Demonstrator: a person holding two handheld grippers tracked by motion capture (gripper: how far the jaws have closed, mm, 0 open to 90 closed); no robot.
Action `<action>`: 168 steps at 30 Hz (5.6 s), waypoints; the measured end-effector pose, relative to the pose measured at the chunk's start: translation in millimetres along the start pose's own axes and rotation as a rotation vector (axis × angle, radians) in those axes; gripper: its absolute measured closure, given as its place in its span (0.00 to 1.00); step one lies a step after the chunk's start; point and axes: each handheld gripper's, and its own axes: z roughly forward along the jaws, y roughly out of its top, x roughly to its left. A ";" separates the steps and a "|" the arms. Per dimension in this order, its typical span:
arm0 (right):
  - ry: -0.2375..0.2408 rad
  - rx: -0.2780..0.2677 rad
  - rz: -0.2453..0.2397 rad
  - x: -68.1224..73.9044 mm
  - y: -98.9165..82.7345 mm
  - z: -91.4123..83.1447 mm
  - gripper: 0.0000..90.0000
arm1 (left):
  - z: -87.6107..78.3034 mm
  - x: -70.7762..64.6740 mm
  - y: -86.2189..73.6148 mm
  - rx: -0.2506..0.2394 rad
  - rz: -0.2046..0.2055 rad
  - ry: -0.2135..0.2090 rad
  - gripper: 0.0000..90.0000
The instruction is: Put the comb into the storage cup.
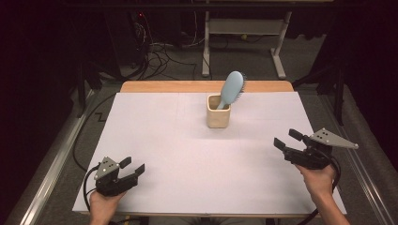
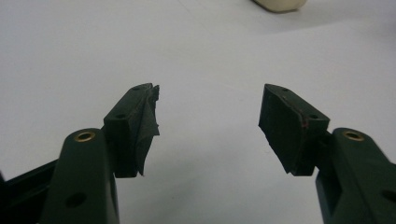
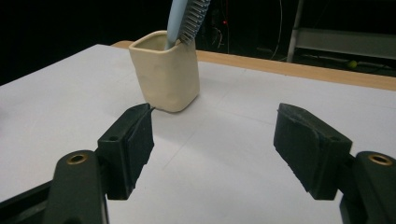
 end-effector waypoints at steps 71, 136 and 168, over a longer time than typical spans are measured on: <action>-0.044 -0.010 0.039 -6.3 -42.2 -35.6 0.32 | -4.9 -2.9 -1.1 -0.012 -0.005 -0.004 0.41; -0.077 0.048 0.056 -5.7 -85.9 -47.9 0.31 | -9.7 -4.8 -4.3 -0.020 -0.015 -0.010 0.42; -0.094 0.065 0.059 -6.7 -95.2 -49.7 0.30 | -10.5 -2.8 -6.7 -0.006 -0.038 -0.014 0.41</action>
